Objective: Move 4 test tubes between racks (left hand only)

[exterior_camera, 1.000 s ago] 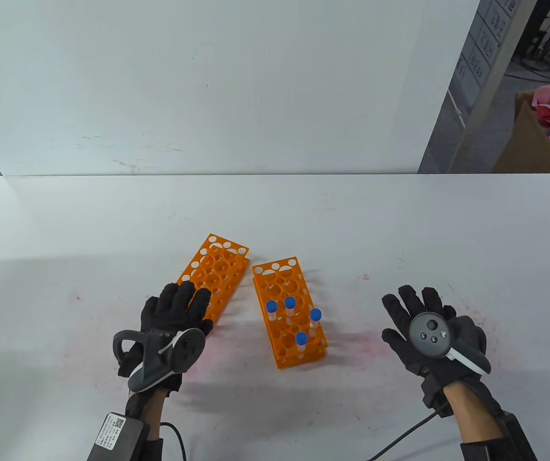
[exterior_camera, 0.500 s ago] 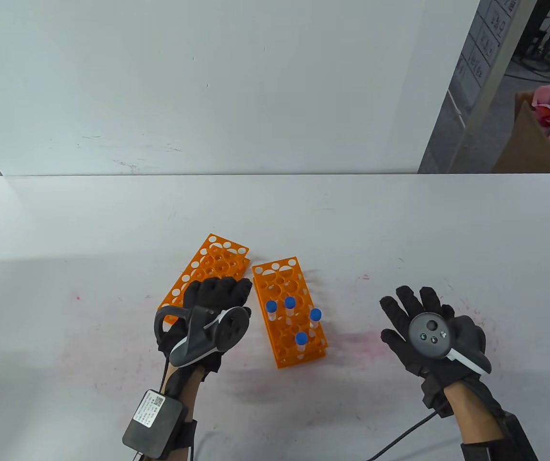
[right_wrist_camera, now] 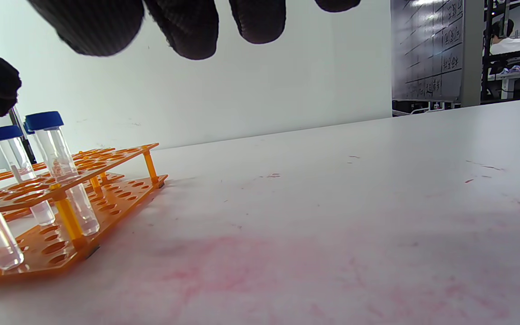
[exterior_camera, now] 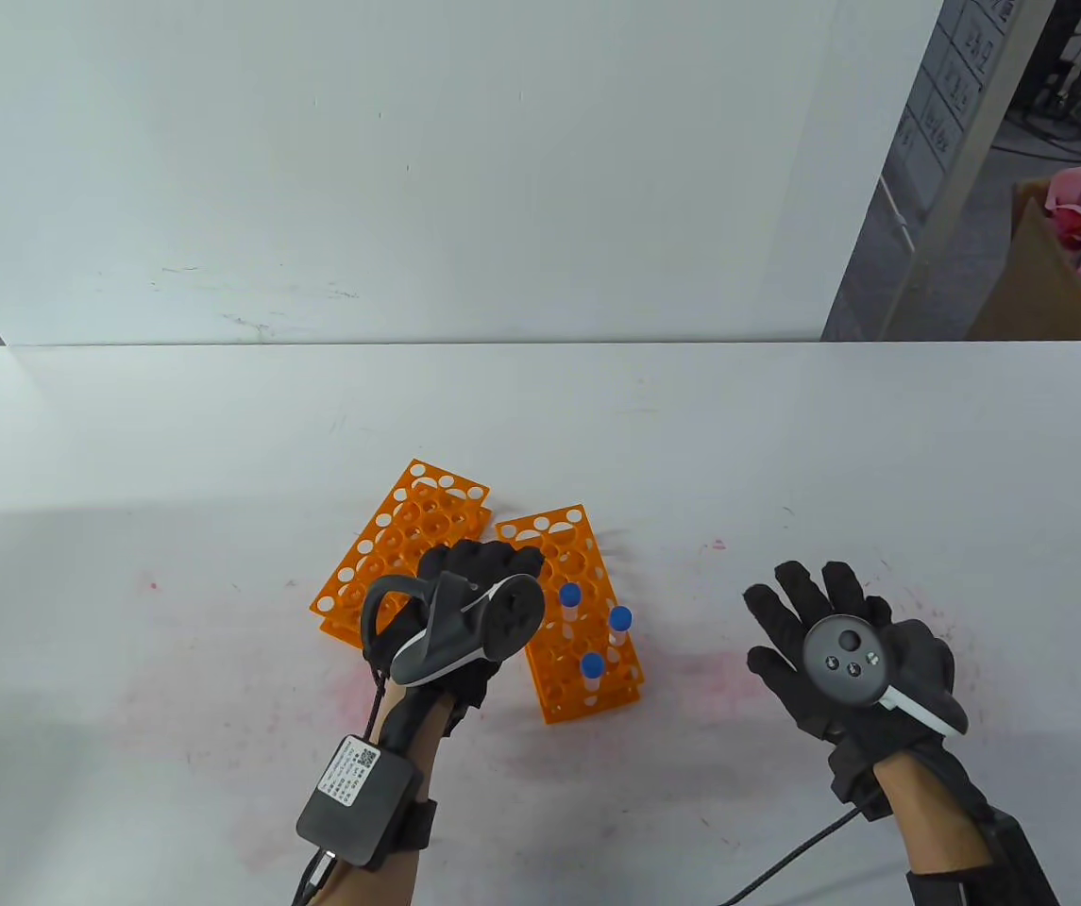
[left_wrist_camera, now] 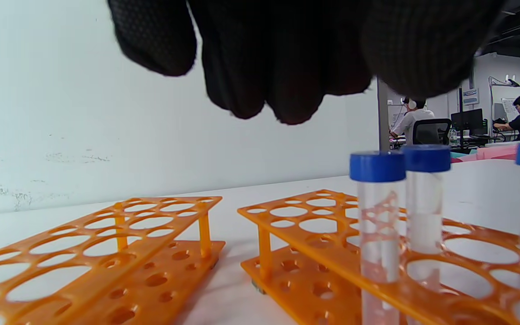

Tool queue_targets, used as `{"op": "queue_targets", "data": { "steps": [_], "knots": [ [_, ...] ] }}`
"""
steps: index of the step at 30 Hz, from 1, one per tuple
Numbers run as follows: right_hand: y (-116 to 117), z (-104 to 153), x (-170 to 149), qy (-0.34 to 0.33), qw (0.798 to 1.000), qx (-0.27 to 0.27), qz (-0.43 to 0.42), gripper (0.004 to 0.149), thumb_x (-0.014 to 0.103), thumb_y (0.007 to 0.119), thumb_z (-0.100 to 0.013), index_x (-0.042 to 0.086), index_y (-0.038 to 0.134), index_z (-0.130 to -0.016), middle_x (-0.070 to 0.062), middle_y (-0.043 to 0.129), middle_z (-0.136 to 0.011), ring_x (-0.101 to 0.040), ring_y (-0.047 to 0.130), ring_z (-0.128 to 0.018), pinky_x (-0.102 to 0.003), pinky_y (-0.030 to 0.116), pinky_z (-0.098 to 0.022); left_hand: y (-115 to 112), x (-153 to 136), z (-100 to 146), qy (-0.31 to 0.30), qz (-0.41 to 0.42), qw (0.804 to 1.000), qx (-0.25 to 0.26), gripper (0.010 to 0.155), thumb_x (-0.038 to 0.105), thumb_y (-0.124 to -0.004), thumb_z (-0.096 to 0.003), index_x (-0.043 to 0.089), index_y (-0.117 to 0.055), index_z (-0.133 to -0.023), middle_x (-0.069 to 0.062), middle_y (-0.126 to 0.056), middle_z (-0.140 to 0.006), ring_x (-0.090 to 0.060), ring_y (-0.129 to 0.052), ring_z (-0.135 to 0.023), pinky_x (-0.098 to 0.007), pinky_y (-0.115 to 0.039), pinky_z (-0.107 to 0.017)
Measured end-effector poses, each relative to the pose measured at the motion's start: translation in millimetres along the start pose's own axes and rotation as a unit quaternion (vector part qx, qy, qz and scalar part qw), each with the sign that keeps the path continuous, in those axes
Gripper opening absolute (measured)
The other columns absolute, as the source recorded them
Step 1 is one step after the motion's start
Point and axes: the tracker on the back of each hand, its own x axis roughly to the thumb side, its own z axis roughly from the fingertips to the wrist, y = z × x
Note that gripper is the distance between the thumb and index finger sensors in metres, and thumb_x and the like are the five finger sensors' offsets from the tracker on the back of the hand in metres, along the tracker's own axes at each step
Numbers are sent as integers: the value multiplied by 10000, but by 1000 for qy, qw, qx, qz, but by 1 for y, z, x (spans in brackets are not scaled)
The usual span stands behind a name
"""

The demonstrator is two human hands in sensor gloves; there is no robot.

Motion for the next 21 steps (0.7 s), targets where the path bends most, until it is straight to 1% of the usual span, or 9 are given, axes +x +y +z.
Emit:
{"op": "queue_targets", "data": {
  "steps": [7, 12, 16, 21],
  "knots": [
    [-1, 0, -2, 2, 1000, -1, 1, 627, 535, 583, -532, 294, 440, -1093, -104, 318, -1204, -537, 234, -1027, -777, 319, -663, -15, 2, -4, -1, -16, 1000, -5, 604, 554, -784, -410, 328, -736, -968, 33, -892, -938, -260, -915, -827, -530, -755, -642],
    [1, 0, 0, 0, 1000, 3, -3, 624, 534, 583, -533, 294, 444, -1092, -104, 319, -1203, -538, 235, -1027, -777, 320, -663, -25, 7, -6, -11, -51, 998, -25, 594, 543, -787, -414, 328, -738, -965, 36, -898, -926, -254, -920, -818, -529, -756, -643],
    [2, 0, 0, -2, 1000, 5, -1, 621, 533, 583, -533, 291, 453, -1091, -106, 323, -1204, -537, 239, -1028, -777, 322, -663, -29, 11, -6, -14, -67, 997, -29, 585, 526, -789, -420, 322, -735, -966, 41, -903, -918, -246, -926, -811, -527, -759, -643],
    [3, 0, 1, -3, 1000, 12, 1, 621, 534, 582, -534, 292, 455, -1091, -105, 324, -1204, -537, 241, -1027, -777, 323, -663, -32, 14, -5, -11, -64, 997, -29, 591, 526, -776, -428, 310, -723, -975, 37, -896, -926, -252, -923, -818, -529, -756, -646]
  ]
}}
